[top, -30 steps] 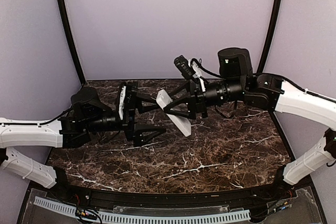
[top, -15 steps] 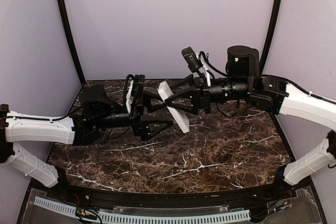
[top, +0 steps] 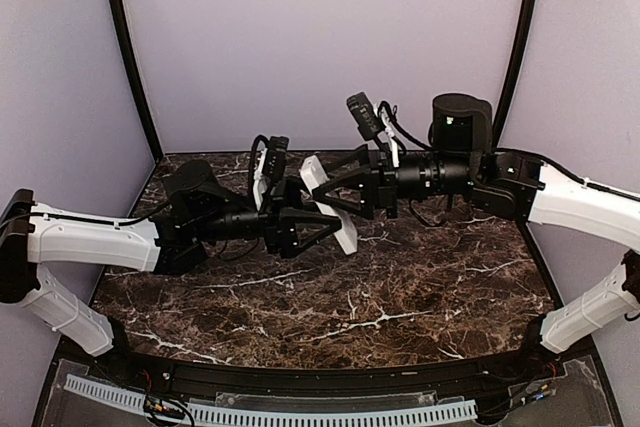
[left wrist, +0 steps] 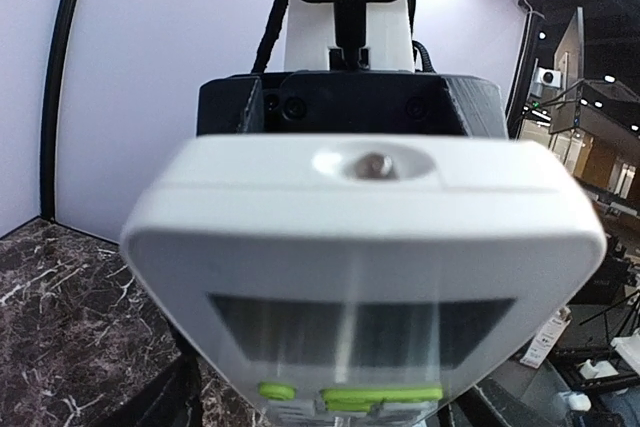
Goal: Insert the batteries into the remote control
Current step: Pass from the right arm to the left
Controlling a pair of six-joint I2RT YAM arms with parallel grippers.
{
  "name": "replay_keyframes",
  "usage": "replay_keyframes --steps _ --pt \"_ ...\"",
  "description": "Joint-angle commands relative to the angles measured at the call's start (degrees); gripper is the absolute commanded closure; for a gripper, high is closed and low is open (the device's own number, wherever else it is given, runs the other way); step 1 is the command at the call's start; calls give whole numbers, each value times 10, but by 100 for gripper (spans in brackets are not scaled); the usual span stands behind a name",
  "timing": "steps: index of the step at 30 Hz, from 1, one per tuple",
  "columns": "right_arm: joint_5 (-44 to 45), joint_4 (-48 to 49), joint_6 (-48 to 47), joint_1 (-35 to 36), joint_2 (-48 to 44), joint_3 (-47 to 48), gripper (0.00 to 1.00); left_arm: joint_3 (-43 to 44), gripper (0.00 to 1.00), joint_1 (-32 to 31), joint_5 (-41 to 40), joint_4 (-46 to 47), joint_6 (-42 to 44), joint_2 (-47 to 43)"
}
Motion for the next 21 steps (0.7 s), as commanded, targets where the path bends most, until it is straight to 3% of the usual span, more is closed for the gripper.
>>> replay_keyframes --steps 1,14,16,18,21 --pt "3 37 6 -2 -14 -7 79 9 27 3 8 23 -3 -8" --pt "11 20 5 -2 -16 -15 75 8 82 3 8 -20 24 -21" --pt "26 -3 2 -2 -18 -11 62 9 91 3 -1 -50 36 -31" --pt "54 -33 1 -2 -22 -4 41 16 98 2 -19 -102 52 -41" --pt "109 -80 1 -3 -35 3 23 40 100 2 -69 -250 76 -52"
